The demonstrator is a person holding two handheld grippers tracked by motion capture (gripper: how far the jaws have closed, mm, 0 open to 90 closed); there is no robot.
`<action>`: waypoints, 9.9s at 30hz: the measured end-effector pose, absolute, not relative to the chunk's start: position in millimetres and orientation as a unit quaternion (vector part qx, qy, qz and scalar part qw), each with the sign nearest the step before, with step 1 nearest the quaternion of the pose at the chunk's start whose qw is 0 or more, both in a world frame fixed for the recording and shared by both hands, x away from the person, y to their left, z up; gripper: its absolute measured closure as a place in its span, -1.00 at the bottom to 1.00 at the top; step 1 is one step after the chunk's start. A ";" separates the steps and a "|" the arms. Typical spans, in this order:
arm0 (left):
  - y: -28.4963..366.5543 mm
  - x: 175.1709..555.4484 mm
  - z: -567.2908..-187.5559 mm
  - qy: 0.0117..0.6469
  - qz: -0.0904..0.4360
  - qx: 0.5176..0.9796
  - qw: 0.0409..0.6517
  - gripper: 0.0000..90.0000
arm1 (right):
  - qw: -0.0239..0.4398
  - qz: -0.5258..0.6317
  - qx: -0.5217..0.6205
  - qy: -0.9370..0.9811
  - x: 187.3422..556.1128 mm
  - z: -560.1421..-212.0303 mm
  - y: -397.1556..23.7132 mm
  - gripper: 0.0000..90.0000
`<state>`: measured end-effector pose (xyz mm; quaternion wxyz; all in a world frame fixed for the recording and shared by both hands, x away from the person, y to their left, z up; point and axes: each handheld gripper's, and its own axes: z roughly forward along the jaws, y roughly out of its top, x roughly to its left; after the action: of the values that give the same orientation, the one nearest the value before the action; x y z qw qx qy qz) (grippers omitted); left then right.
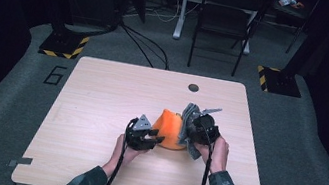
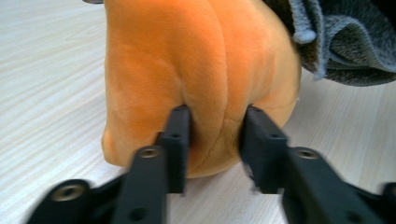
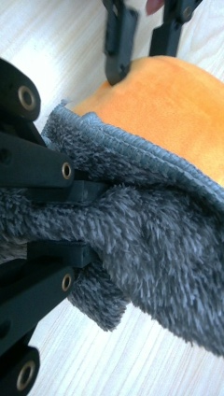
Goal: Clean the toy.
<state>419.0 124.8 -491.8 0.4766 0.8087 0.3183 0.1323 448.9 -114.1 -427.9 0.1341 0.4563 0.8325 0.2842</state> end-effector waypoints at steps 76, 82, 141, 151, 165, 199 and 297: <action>126.0 419.4 -480.1 0.348 0.138 0.800 0.470 0.23 | 0.129 0.281 0.467 0.829 451.6 -435.8 -114.3 0.71; 121.3 421.7 -487.7 0.348 0.153 0.809 0.449 0.08 | 0.122 0.286 0.474 0.824 454.6 -440.2 -120.7 0.71; 127.8 426.0 -497.4 0.364 0.122 0.787 0.482 0.74 | 0.093 0.252 0.516 0.813 468.8 -481.3 -142.8 0.71; 130.2 427.8 -497.5 0.368 0.133 0.786 0.478 0.66 | 0.095 0.308 0.472 0.821 452.4 -424.7 -125.1 0.71; 119.2 423.7 -502.2 0.330 0.170 0.818 0.440 0.27 | 0.103 0.297 0.480 0.819 457.2 -443.3 -119.8 0.71; 118.4 417.9 -484.0 0.321 0.113 0.814 0.471 0.84 | 0.158 0.305 0.418 0.841 436.3 -416.8 -81.0 0.72; 129.6 426.5 -494.1 0.325 0.115 0.808 0.479 0.70 | 0.080 0.363 0.431 0.822 455.1 -427.3 -118.6 0.65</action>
<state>426.5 129.6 -494.1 0.4785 0.8076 0.3247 0.1154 455.1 -118.6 -427.3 0.0803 0.4312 0.8222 0.3628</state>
